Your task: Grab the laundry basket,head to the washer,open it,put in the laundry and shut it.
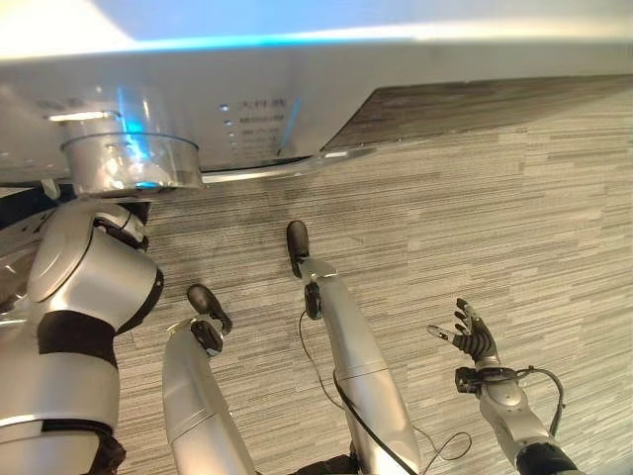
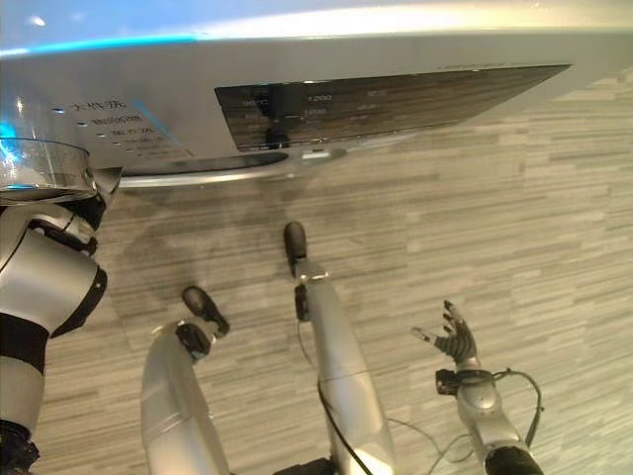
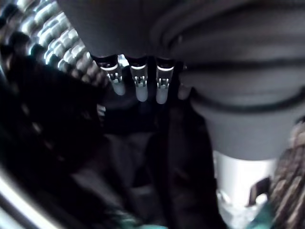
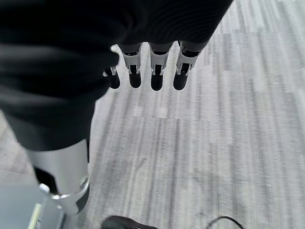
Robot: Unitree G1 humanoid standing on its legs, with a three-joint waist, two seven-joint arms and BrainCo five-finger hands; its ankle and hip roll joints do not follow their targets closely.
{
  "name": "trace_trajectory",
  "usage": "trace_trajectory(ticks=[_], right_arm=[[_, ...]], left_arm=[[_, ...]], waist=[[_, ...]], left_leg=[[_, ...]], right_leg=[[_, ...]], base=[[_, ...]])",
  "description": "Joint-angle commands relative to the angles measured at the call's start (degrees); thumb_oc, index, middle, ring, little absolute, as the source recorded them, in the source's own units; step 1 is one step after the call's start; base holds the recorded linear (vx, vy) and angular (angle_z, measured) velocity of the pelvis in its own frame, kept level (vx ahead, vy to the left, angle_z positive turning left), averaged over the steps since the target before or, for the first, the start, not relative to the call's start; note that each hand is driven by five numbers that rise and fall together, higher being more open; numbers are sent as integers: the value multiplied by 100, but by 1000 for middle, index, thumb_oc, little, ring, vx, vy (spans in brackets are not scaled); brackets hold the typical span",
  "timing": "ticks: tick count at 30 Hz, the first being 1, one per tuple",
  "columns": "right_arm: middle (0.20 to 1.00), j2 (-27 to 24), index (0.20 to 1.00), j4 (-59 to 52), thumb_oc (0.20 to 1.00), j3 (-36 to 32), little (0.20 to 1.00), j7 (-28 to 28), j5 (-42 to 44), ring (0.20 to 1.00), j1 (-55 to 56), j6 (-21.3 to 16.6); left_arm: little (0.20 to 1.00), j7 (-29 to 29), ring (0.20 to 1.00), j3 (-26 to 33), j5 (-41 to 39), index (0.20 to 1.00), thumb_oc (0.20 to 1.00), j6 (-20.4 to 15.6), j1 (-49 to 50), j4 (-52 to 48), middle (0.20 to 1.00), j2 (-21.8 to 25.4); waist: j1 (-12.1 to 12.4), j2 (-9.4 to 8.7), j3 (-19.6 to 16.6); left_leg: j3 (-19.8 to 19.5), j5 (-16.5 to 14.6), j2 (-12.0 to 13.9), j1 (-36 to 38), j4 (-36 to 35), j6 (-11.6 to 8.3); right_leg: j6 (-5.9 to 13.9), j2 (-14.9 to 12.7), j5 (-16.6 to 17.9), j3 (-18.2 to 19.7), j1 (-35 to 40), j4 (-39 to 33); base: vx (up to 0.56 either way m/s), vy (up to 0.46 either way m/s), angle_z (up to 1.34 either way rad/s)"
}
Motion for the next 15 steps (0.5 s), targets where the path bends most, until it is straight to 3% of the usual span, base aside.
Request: trace_trajectory(ticks=[1,5,7,15], right_arm=[[1000,-505,1000,-251,1000,93,1000,-84,-246,1000,353,-187],[1000,-670,1000,-372,1000,-83,1000,0,-229,1000,403,-141],[1000,-644,1000,-437,1000,-154,1000,-29,-268,1000,442,-101],[1000,-665,1000,-845,1000,78,1000,44,-675,1000,631,42]], left_arm=[[1000,120,1000,-290,1675,1000,1000,300,-438,-175,1000,588],[1000,-273,1000,144,1531,1000,1000,249,-6,-70,1000,671],[1000,-116,1000,613,1066,1000,1000,206,-3,-53,1000,591],[1000,-16,1000,1068,947,1000,1000,281,583,293,1000,553]], waist=[[-242,384,-309],[-184,388,-245],[-141,406,-234],[-226,382,-382]], left_leg=[[-264,31,0,233,-97,-34],[-255,69,-73,301,-192,52],[-311,108,-143,298,-244,62],[-362,196,-199,453,-480,41]], right_leg=[[700,-259,-665,-40,593,51],[723,-292,-588,-31,723,-103],[713,-337,-577,-59,772,-137],[706,-401,-537,-72,920,-257]], base=[[0,0,0],[-3,-9,-1],[-15,-57,3],[5,-7,7]])
